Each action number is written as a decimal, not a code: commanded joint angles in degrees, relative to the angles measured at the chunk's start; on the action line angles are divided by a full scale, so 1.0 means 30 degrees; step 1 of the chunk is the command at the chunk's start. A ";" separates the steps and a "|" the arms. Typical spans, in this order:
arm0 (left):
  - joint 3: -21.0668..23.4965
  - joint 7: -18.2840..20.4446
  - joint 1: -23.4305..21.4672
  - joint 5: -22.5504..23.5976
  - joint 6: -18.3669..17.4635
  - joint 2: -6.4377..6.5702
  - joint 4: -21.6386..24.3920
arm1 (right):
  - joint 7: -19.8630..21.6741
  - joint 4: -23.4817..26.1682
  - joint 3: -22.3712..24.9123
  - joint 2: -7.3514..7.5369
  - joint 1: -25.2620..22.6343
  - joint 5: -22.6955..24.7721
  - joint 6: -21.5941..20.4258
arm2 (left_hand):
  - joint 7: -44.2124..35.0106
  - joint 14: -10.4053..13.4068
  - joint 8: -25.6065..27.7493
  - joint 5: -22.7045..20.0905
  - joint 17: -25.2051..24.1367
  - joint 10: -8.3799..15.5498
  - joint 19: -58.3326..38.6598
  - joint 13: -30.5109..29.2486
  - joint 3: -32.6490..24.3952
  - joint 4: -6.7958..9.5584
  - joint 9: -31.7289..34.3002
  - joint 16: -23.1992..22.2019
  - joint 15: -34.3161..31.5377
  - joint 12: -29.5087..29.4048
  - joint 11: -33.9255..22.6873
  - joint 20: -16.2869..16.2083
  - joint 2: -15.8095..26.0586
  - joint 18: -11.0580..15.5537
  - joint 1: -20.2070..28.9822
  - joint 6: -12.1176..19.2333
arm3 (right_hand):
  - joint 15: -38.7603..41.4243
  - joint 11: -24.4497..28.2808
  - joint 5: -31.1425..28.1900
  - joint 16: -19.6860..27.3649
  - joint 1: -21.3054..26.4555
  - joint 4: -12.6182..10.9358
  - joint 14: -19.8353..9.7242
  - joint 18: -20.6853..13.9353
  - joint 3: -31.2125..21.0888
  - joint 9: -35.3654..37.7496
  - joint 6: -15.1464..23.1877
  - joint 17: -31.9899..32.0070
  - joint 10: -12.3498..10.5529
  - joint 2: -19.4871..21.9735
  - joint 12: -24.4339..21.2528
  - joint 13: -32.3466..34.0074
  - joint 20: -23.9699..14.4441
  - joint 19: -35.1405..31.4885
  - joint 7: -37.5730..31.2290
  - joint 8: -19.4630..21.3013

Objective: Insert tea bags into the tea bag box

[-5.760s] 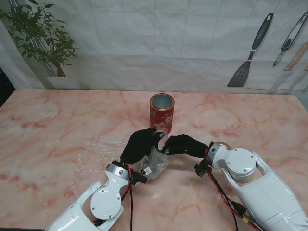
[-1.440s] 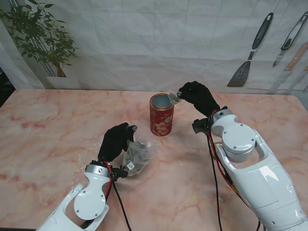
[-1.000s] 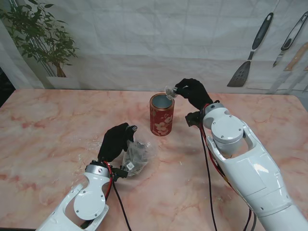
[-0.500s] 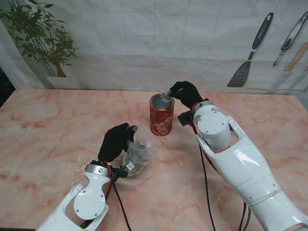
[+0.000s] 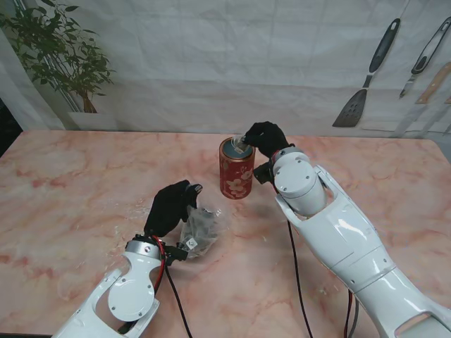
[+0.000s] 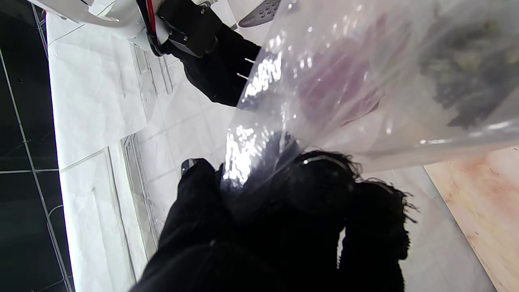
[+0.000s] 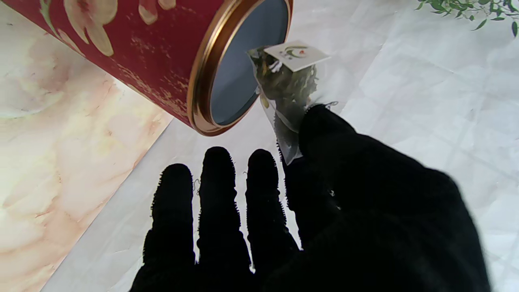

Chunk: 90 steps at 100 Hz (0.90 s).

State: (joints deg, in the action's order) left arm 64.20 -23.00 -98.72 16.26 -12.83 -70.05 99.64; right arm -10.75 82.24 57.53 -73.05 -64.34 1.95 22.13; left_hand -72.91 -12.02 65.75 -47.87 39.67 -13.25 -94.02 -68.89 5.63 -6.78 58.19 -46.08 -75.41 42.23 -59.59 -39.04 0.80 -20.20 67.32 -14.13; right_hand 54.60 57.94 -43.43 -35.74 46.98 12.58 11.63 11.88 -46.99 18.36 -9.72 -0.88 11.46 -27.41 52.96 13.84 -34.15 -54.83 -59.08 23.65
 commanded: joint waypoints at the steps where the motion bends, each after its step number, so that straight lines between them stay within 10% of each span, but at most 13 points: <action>1: -0.0019 0.0264 0.0050 -0.0083 -0.0010 0.0002 0.0072 | 0.0117 -0.0139 -0.0090 -0.0253 0.0143 0.0104 0.0265 | -0.0937 -0.0313 0.0058 -0.0670 0.0298 0.0791 -0.1258 -0.0113 -0.0866 0.0808 0.0493 0.0199 -0.0036 -0.0234 -0.0084 -0.0249 0.1293 0.0404 0.1429 0.0516 | 0.0532 0.0425 -0.0407 -0.0208 -0.0157 0.0045 -0.0408 -0.0317 -0.0535 0.0168 0.0779 -0.0047 -0.0315 -0.0384 -0.0027 0.0404 -0.0264 -0.0557 -0.0743 -0.0129; 59: 0.0036 0.0204 -0.0058 -0.0095 -0.0052 -0.0006 0.0171 | -0.0643 -0.0504 -0.0611 -0.0674 0.0578 0.0517 0.1815 | -0.0927 -0.0306 0.0063 -0.0715 0.0291 0.0782 -0.1243 -0.0123 -0.0876 0.0810 0.0500 0.0203 -0.0054 -0.0228 -0.0086 -0.0270 0.1287 0.0382 0.1437 0.0488 | 0.1038 0.0825 -0.1060 -0.0315 -0.4648 0.0270 -0.0120 0.0030 -0.1486 0.0517 0.0861 0.0032 -0.0095 -0.2590 -0.0122 0.0646 -0.0047 -0.1238 -0.1256 0.0562; 90: 0.0017 0.0206 -0.0072 -0.0117 -0.0128 -0.0006 0.0184 | -0.0348 -0.0305 -0.0523 -0.0618 0.0523 0.0223 0.2046 | -0.0924 -0.0314 0.0069 -0.0716 0.0290 0.0776 -0.1249 -0.0132 -0.0873 0.0809 0.0522 0.0206 -0.0063 -0.0225 -0.0092 -0.0301 0.1275 0.0332 0.1444 0.0488 | 0.0902 0.0550 -0.1202 -0.0333 -0.7914 -0.1743 -0.0077 0.0017 -0.2202 0.0133 0.0732 0.0249 0.0077 -0.2533 -0.0086 0.0330 -0.0014 -0.1111 0.1836 0.4261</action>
State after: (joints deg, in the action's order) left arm 64.33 -23.07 -98.88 16.17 -13.01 -70.03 99.72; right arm -12.73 80.78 55.86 -74.80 -62.66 2.75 28.07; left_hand -72.91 -12.05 65.75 -47.88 39.67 -13.25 -94.02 -68.89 5.63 -6.78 58.26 -46.08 -75.39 42.23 -59.59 -39.04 0.80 -20.27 67.32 -14.13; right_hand 55.99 59.04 -46.12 -35.97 26.40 9.33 11.63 11.95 -52.60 20.43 -8.13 -1.10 11.62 -34.20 52.94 15.93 -34.15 -56.63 -54.76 33.83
